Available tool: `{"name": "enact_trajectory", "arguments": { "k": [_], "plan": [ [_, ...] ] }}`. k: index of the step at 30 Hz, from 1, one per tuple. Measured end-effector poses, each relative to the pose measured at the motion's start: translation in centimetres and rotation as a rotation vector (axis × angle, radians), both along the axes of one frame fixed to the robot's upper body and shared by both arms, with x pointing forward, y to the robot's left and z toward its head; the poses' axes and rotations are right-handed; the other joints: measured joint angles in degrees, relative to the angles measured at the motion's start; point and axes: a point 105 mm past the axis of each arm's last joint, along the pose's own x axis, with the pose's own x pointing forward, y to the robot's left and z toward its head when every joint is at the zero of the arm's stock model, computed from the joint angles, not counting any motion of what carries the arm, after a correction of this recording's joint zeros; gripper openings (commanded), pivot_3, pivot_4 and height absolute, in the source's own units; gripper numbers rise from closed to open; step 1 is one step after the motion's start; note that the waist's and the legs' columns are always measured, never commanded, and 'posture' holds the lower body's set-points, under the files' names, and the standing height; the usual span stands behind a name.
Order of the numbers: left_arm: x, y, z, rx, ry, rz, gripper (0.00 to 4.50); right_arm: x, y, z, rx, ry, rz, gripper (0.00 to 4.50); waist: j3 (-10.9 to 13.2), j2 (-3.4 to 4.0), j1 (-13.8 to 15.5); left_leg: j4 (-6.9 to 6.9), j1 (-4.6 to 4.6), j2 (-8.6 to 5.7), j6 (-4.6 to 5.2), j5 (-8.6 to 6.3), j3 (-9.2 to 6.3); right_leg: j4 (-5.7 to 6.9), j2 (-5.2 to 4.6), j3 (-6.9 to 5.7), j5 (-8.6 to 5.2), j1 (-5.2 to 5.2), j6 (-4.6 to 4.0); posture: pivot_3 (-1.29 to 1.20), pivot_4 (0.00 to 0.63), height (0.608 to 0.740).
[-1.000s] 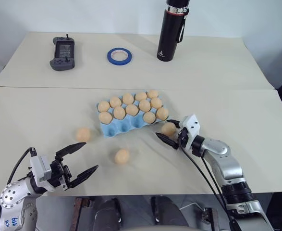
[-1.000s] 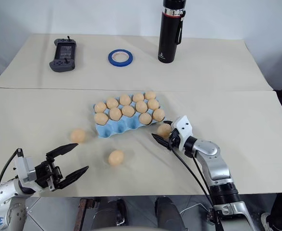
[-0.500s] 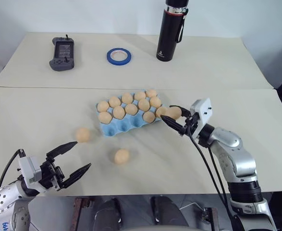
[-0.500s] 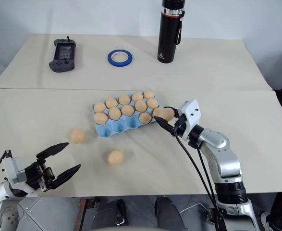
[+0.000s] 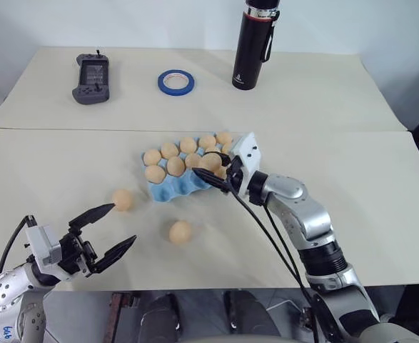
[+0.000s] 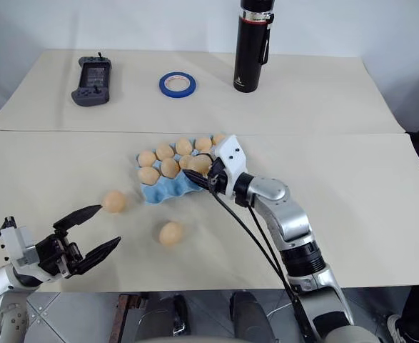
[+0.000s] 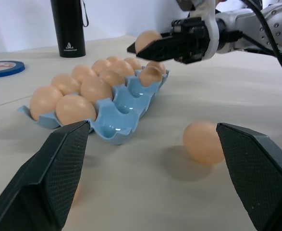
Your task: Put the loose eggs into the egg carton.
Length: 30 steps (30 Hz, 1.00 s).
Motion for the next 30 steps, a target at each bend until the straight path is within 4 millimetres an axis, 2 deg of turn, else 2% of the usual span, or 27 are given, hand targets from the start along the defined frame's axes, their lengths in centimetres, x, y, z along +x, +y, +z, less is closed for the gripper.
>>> {"name": "enact_trajectory", "arguments": {
  "k": [1, 2, 4, 7, 8, 18, 20, 24, 29, 30],
  "plan": [
    [0.0, 0.0, 0.1, 0.001, -0.003, 0.002, 4.50, -0.2, 0.3, -0.1, -0.006, -0.003, 0.013, 2.35, 0.0, 0.00, -0.1, 0.00, 0.01, 0.00, -0.02, 0.02, -0.01, 0.03, 0.01, 0.00, 0.00, 0.00, 0.00, 0.00, 0.150, 0.740],
    [0.0, 0.1, 0.1, 0.001, -0.003, 0.007, 4.50, -0.4, 0.7, -0.2, -0.008, -0.006, 0.034, 2.91, 0.0, 0.00, -0.2, -0.02, 0.02, 0.02, -0.06, 0.05, -0.01, 0.04, 0.02, -0.02, 0.00, 0.00, -0.01, 0.00, 0.150, 0.740],
    [-0.1, 0.2, 0.0, 0.001, 0.001, 0.010, 4.50, -0.6, 1.1, -0.4, -0.015, -0.006, 0.049, 3.30, 0.0, 0.00, -0.5, -0.02, 0.03, 0.03, -0.09, 0.09, -0.04, 0.10, 0.02, -0.06, -0.01, -0.01, -0.03, 0.00, 0.150, 0.740],
    [-0.2, 0.2, -0.1, 0.001, 0.005, 0.012, 4.50, -0.6, 1.5, -1.1, -0.036, 0.011, 0.058, 4.35, 0.0, 0.00, -0.9, -0.03, 0.03, 0.03, -0.09, 0.11, -0.07, 0.15, 0.01, -0.10, -0.02, -0.01, -0.05, 0.00, 0.150, 0.740],
    [-0.2, 0.2, -0.1, 0.001, 0.006, 0.012, 4.50, -0.6, 1.6, -1.4, -0.044, 0.015, 0.059, 4.47, 0.0, 0.00, -1.1, -0.03, 0.02, 0.03, -0.09, 0.12, -0.08, 0.16, 0.00, -0.11, -0.02, -0.01, -0.05, 0.00, 0.150, 0.740],
    [-0.2, 0.1, 0.0, 0.002, 0.003, 0.010, 4.50, -0.1, 1.0, -1.1, -0.062, -0.011, 0.041, 4.47, 0.0, 0.00, -1.4, -0.04, 0.03, 0.03, -0.14, 0.15, -0.16, 0.27, 0.00, -0.18, -0.07, -0.03, -0.14, 0.00, 0.150, 0.740],
    [-0.2, 0.1, 0.0, 0.002, 0.004, 0.010, 4.50, -0.2, 0.3, -0.6, -0.054, -0.026, 0.043, 4.47, 0.0, 0.00, -1.3, -0.04, 0.03, 0.03, -0.14, 0.15, -0.17, 0.26, -0.01, -0.19, -0.07, -0.03, -0.13, 0.00, 0.150, 0.740],
    [-0.4, 0.1, -0.2, 0.005, 0.014, 0.000, 4.50, -1.9, -1.7, 0.4, -0.008, -0.040, 0.117, 4.47, 0.0, -0.01, -1.1, -0.09, 0.02, 0.03, -0.14, 0.14, -0.21, 0.20, -0.02, -0.25, -0.07, -0.01, -0.14, 0.00, 0.150, 0.740],
    [-1.1, 0.0, -1.0, 0.036, 0.069, -0.038, 4.50, -3.8, -4.3, -0.3, -0.057, -0.001, 0.193, 4.47, 0.0, -0.01, -1.2, -0.10, 0.04, 0.04, -0.13, 0.14, -0.22, 0.18, -0.04, -0.27, -0.12, 0.01, -0.23, 0.00, 0.150, 0.740],
    [-1.4, 0.2, -1.5, 0.058, 0.104, -0.046, 4.50, -4.2, -5.3, -0.5, -0.078, 0.011, 0.201, 4.47, 0.0, -0.01, -1.2, -0.11, 0.03, 0.05, -0.12, 0.13, -0.24, 0.16, -0.07, -0.29, -0.14, 0.02, -0.27, 0.00, 0.150, 0.740]
  ]
}}
